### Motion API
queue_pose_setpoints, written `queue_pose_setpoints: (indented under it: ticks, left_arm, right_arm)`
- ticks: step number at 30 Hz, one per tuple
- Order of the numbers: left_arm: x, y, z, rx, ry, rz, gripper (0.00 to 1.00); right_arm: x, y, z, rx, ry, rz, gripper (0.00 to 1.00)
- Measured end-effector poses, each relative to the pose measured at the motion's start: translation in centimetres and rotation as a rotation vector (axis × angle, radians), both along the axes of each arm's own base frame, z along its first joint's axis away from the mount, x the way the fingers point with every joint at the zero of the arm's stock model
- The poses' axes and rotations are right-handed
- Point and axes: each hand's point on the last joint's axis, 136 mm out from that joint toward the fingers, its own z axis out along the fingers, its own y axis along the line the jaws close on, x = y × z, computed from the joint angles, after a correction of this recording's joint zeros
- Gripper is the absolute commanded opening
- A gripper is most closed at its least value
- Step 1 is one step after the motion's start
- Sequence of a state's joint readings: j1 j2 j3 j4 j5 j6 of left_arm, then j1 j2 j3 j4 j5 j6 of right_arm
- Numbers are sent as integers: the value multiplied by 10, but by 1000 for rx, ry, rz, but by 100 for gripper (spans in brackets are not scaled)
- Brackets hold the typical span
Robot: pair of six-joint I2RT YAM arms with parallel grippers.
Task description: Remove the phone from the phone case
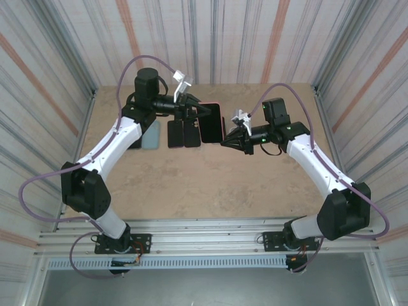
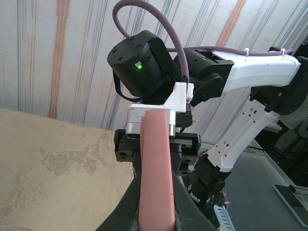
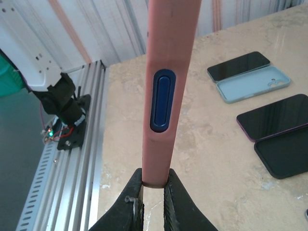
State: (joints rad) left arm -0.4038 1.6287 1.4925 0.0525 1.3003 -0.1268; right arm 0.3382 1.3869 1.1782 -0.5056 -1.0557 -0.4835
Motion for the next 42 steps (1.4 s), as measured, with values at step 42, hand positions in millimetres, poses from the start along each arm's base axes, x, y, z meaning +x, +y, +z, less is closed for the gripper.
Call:
queue_pose_setpoints:
  ticks: [42]
  left_arm:
    - [-20, 6, 1, 8, 71, -107, 0]
  right_arm:
    - [-24, 20, 1, -71, -110, 113, 16]
